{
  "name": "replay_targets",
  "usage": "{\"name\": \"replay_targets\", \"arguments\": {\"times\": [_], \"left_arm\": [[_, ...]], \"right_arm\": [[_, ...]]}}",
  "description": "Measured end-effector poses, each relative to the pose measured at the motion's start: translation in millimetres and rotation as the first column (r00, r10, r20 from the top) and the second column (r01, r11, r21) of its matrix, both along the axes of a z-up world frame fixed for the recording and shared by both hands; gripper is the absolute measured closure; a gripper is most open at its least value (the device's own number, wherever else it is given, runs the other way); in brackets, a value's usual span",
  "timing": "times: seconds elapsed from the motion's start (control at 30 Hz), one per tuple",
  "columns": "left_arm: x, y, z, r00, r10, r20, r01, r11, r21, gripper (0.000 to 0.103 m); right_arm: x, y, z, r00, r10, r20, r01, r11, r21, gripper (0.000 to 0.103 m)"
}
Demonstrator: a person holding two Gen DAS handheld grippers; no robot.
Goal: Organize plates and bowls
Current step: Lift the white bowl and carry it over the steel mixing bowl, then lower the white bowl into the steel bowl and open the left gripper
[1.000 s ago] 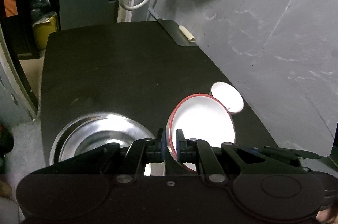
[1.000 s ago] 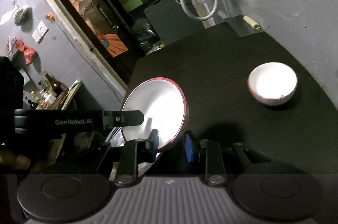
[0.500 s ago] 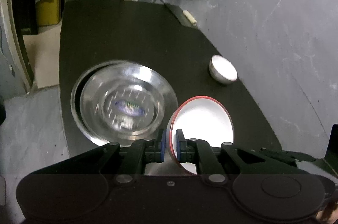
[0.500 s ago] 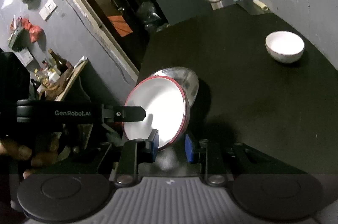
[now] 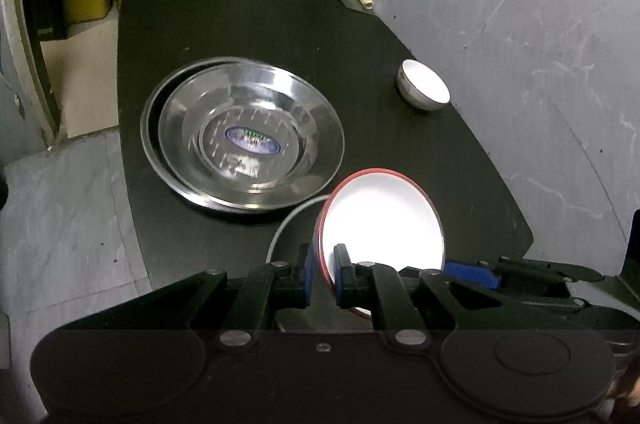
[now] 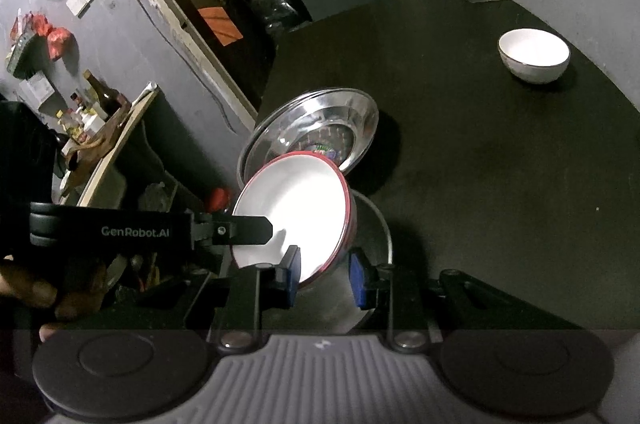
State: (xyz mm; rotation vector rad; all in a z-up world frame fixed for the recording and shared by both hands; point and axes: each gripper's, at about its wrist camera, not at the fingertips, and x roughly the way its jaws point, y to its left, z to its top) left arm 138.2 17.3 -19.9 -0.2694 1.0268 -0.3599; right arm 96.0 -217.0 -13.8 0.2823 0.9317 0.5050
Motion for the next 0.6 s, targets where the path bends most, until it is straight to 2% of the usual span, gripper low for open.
{"name": "replay_targets", "arguments": {"times": [0.6], "left_arm": [[-2, -8, -13, 0.994, -0.004, -0.114, 0.012, 0.997, 0.073, 0.09]], "right_arm": [[0, 13, -6, 0.998, 0.05, -0.049, -0.054, 0.995, -0.078, 0.074]]}}
